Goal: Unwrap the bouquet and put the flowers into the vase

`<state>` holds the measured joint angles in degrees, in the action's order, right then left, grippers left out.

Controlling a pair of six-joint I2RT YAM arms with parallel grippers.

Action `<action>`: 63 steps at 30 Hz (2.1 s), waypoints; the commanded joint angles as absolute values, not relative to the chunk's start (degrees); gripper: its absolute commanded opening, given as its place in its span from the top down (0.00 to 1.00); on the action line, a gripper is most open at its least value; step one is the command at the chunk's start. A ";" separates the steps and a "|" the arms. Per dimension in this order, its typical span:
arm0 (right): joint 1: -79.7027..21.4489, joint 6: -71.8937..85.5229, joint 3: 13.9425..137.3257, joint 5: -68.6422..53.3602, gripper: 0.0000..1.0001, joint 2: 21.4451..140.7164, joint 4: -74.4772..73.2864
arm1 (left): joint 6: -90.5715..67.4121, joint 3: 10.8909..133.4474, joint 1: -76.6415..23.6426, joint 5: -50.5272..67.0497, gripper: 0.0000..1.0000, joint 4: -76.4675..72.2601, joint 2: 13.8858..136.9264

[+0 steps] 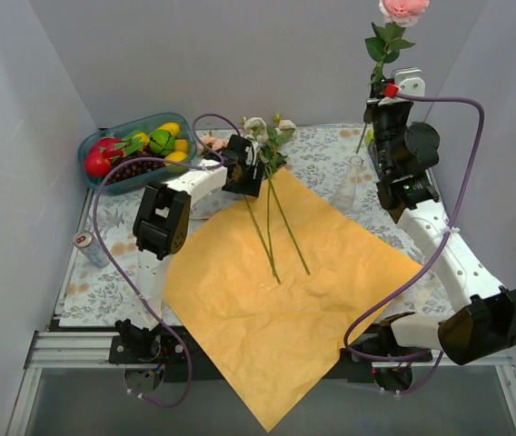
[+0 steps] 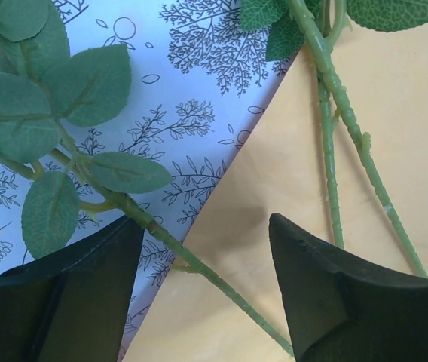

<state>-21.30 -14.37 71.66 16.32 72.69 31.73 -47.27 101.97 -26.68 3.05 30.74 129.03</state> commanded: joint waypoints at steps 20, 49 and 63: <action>-14.24 -8.61 66.18 11.25 0.99 74.53 42.98 | -40.43 102.21 -28.65 -4.04 1.00 27.60 121.29; -14.33 -3.96 51.69 9.84 0.99 74.88 46.93 | -36.91 122.88 -28.65 4.48 1.00 28.93 106.54; -14.41 -1.23 47.73 8.79 0.63 76.99 47.37 | -47.98 79.37 -28.65 19.86 1.00 -25.13 76.20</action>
